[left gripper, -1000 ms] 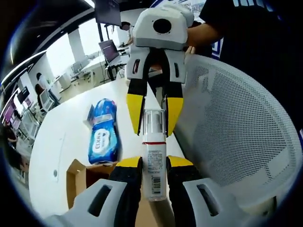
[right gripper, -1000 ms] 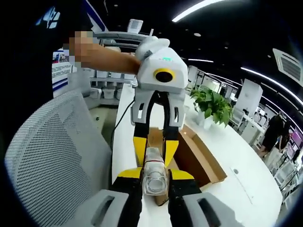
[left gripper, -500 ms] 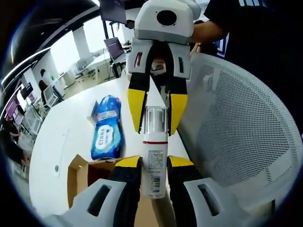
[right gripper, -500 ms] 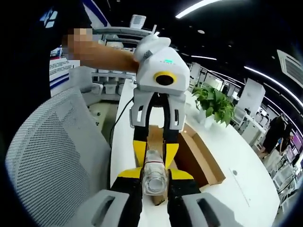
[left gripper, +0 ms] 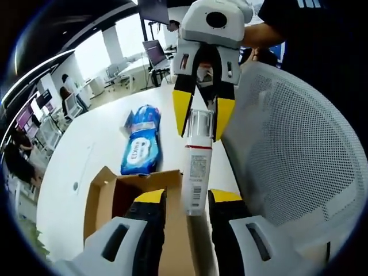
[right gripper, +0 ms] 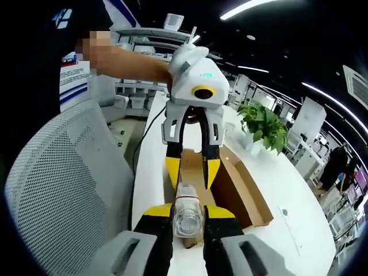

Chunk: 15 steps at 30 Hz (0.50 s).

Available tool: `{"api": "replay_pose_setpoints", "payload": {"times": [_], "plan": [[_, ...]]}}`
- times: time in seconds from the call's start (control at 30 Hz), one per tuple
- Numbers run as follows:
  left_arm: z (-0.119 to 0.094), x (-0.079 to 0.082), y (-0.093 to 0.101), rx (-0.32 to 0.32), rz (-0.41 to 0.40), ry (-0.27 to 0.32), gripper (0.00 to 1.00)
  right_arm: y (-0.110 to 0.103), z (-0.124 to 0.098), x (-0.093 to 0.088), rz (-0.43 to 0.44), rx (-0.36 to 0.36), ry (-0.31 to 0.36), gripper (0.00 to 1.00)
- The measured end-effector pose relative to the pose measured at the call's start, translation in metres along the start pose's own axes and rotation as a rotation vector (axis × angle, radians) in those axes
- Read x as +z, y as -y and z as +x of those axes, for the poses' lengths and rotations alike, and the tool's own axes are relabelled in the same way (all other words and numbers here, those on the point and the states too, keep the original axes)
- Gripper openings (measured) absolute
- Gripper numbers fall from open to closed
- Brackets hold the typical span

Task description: Operate the shoe box by opening the lid, removing the specified soft item, and placing it in the target area until the item is outside and the box remains undamaged.

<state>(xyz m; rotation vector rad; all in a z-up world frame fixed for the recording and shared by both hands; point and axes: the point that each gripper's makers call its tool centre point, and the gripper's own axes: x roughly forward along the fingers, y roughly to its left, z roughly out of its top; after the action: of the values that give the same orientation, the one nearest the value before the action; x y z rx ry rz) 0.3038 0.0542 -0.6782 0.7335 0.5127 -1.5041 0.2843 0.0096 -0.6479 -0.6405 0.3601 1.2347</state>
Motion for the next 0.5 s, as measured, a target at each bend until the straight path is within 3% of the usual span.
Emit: {"api": "replay_pose_setpoints", "payload": {"times": [0.5], "plan": [[-0.040, -0.068, -0.007, 0.162, -0.182, -0.056, 0.30, 0.020, -0.007, -0.007, -0.022, -0.015, -0.036, 0.14]]}}
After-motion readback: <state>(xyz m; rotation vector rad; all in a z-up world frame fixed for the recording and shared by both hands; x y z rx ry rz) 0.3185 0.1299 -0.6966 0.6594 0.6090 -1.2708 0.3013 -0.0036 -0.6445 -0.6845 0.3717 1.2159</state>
